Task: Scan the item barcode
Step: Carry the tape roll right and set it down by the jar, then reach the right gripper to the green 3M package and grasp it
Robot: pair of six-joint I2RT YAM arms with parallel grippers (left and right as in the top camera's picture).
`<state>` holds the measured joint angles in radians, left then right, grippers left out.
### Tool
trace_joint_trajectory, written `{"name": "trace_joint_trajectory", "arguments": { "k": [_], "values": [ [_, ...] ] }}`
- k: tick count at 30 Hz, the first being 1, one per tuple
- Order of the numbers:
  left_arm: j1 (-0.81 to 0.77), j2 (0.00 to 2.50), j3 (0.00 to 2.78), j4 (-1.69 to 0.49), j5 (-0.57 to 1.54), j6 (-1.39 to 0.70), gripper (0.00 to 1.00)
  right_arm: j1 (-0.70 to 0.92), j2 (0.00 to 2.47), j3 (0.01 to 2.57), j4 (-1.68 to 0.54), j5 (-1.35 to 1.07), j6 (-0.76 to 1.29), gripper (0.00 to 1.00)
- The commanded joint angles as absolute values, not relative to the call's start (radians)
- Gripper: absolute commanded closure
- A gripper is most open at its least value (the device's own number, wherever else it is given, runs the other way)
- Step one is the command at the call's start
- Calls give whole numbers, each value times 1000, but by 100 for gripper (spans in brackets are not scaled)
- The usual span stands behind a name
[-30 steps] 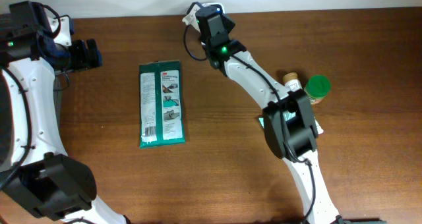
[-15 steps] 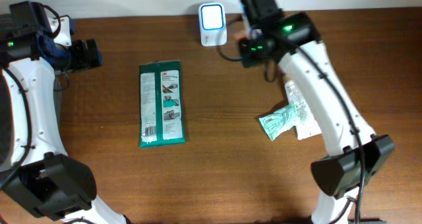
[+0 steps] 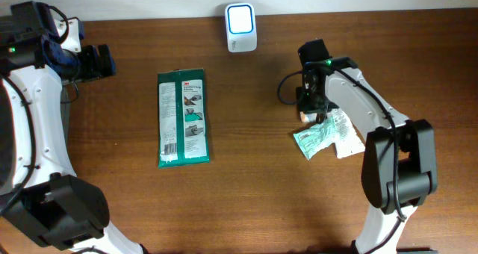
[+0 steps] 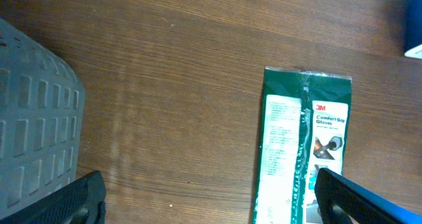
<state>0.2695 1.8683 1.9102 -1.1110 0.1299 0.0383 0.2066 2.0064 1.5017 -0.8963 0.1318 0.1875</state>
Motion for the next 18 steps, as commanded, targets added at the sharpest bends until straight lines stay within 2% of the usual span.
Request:
{"name": "trace_joint_trajectory", "arguments": {
  "k": [1, 3, 7, 8, 9, 10, 14, 17, 18],
  "values": [
    [270, 1863, 1916, -1110, 133, 54, 1, 196, 2003, 1473, -869, 115, 192, 41],
    [270, 1863, 1916, -1110, 133, 54, 1, 196, 1984, 1539, -902, 36, 192, 36],
    [270, 1863, 1916, -1110, 133, 54, 1, 219, 1971, 1658, -915, -439, 192, 32],
    [270, 1863, 1916, -1110, 133, 54, 1, 244, 1972, 1654, -879, -527, 193, 22],
    [270, 1863, 1916, -1110, 133, 54, 1, 261, 1977, 1649, -857, -558, 194, 18],
    [270, 1863, 1916, -1110, 133, 54, 1, 303, 1989, 1641, -815, -577, 235, 2],
    [270, 1863, 1916, -1110, 133, 54, 1, 466, 2078, 1629, -686, -570, 331, 2],
    [270, 1863, 1916, -1110, 134, 54, 1, 530, 2145, 1629, -629, -560, 395, 2],
    [270, 1863, 1916, -1110, 133, 54, 1, 546, 2168, 1629, -607, -557, 411, 5]
  ]
}}
